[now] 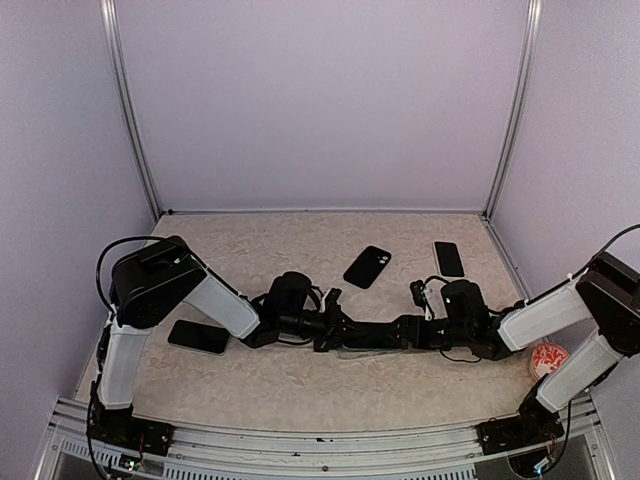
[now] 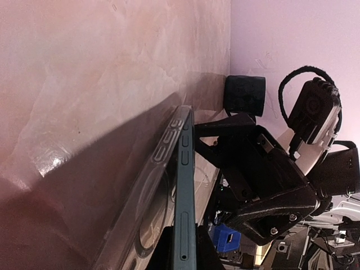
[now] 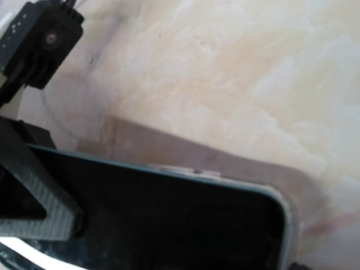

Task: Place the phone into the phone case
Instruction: Install the phone on the phone case.

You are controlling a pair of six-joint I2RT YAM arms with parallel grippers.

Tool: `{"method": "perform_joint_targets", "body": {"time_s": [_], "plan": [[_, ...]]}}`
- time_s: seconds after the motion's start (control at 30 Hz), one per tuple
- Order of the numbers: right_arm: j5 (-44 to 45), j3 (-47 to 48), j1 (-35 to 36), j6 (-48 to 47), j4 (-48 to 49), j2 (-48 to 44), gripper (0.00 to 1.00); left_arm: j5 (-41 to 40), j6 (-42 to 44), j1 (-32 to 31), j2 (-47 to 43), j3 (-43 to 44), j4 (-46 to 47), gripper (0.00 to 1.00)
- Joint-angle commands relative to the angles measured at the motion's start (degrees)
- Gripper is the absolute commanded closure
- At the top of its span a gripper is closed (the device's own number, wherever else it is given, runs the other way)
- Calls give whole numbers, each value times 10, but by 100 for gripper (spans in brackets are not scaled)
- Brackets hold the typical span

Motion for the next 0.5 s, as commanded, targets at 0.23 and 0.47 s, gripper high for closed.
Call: {"method": "perform_joint_targets", "body": {"time_s": [0.23, 0.47], "plan": [[-54, 21, 25, 4, -9, 10, 18, -8, -49, -13, 27, -38, 0, 100], [-57, 22, 25, 9, 1, 18, 18, 10, -83, -13, 48, -43, 40, 100]]}}
